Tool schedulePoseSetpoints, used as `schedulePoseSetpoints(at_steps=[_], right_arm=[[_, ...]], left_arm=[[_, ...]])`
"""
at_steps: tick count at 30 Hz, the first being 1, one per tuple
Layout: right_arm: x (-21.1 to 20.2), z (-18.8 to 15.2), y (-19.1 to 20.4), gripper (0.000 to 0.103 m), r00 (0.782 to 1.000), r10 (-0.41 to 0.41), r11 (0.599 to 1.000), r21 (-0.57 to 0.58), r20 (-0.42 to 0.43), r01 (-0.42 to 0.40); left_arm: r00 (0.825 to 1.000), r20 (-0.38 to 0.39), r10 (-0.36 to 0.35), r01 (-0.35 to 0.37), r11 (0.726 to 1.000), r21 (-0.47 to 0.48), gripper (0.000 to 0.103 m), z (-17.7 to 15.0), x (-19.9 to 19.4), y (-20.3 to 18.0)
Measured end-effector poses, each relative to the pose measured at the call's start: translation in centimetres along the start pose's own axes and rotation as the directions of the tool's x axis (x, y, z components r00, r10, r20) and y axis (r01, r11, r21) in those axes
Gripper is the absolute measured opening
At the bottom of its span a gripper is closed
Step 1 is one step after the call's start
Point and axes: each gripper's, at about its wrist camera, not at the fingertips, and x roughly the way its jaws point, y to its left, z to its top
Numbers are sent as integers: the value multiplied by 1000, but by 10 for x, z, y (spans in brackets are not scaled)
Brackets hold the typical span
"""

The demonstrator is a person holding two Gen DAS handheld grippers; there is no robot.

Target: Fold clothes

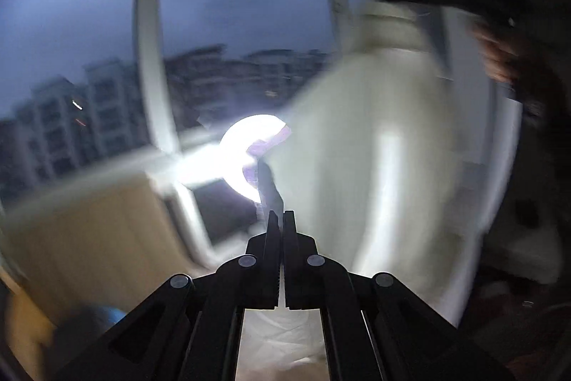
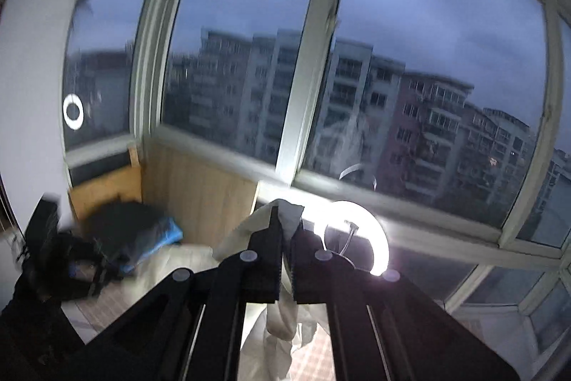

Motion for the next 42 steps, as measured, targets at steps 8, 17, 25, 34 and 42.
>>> schedulePoseSetpoints(at_steps=[8, 17, 25, 34, 42], right_arm=[[107, -25, 25, 3, 981, 26, 1000, -7, -190, -28], [89, -40, 23, 3, 981, 31, 998, -56, -192, -42], [85, -46, -6, 3, 985, 57, 997, -44, -166, -65], [86, -55, -17, 3, 983, 114, 990, -64, -145, -125], [61, -75, -57, 3, 983, 138, 987, -63, -118, -146]], left_arm=[[947, -88, -308, 299, 949, -101, 1, -63, 78, -82], [994, -19, -104, 101, 988, -117, 18, -55, 113, -115], [994, -3, 112, -112, 987, -116, 42, -51, 133, -135], [953, -15, 302, -299, 935, -189, 29, -35, 204, -153], [1000, 5, 14, -12, 974, -226, 0, -55, 110, -156]])
